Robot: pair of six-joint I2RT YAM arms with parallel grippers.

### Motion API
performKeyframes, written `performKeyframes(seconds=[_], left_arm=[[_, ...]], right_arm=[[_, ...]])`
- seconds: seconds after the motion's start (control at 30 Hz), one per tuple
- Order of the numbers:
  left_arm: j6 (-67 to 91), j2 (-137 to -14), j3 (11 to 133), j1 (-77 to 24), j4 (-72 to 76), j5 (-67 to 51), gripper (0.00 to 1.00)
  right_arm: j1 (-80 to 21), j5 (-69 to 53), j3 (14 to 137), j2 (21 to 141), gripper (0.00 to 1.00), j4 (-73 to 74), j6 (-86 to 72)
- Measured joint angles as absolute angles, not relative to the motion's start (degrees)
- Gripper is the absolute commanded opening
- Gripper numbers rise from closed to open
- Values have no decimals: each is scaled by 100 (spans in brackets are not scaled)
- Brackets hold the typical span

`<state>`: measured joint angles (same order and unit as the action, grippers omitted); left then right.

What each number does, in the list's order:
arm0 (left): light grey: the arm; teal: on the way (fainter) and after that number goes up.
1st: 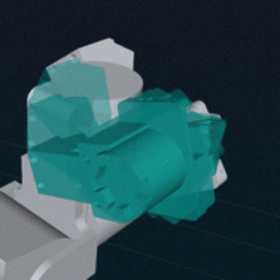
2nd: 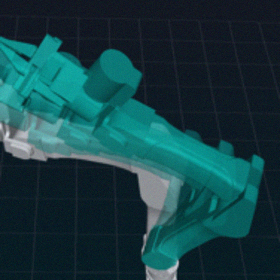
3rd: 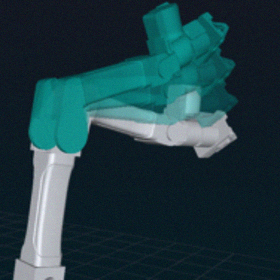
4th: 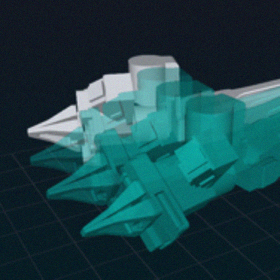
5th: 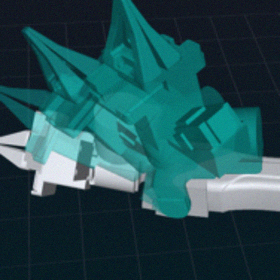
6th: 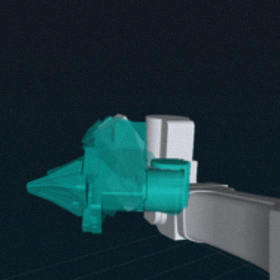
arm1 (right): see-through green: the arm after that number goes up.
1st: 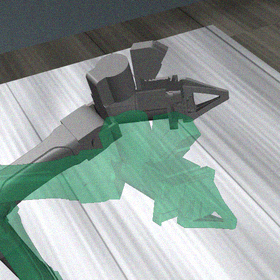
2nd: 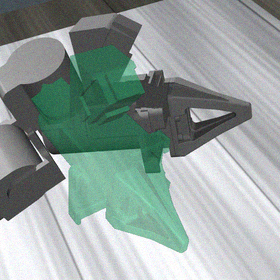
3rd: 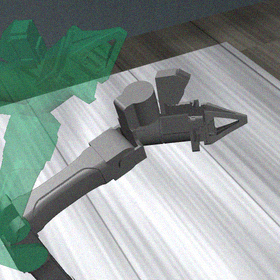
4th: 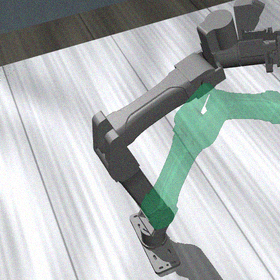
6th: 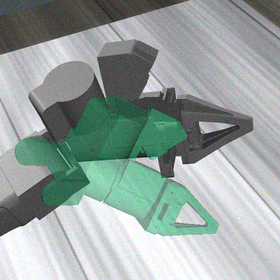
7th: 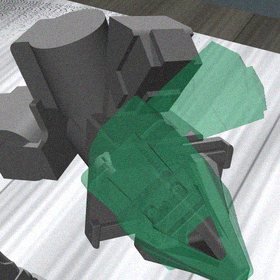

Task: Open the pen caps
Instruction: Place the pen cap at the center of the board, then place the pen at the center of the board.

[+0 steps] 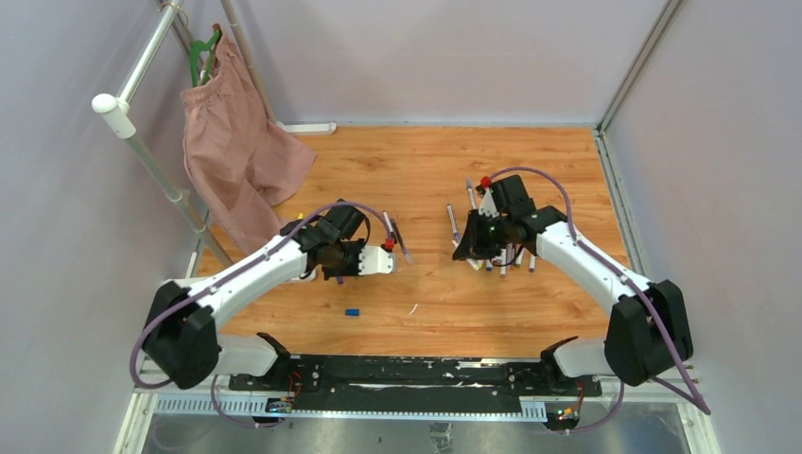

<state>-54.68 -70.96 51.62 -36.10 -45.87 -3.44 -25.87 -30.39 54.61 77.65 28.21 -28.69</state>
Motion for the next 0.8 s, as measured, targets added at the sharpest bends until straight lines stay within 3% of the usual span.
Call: performKeyframes(seconds=[0.17, 0.3, 0.4, 0.57, 0.8], left_arm=[[-5019, -8090, 5164, -3625, -4248, -242, 1], [-4781, -8534, 5116, -3627, -3966, -54, 9], [-4661, -8698, 5087, -3627, -3841, 54, 14], [-4532, -8877, 5087, -3636, -3712, 134, 32], [-4313, -8945, 5172, -3647, -3800, 165, 47]], right_arm=[[-2495, -1201, 5527, 7679, 0, 2829, -2867], [-2331, -158, 5555, 7905, 0, 2783, -2867], [-2099, 379, 5555, 8101, 0, 2744, -2860], [-1815, 969, 5553, 8434, 0, 2576, -2823], [-1769, 1365, 5555, 9089, 2, 2375, -2709]])
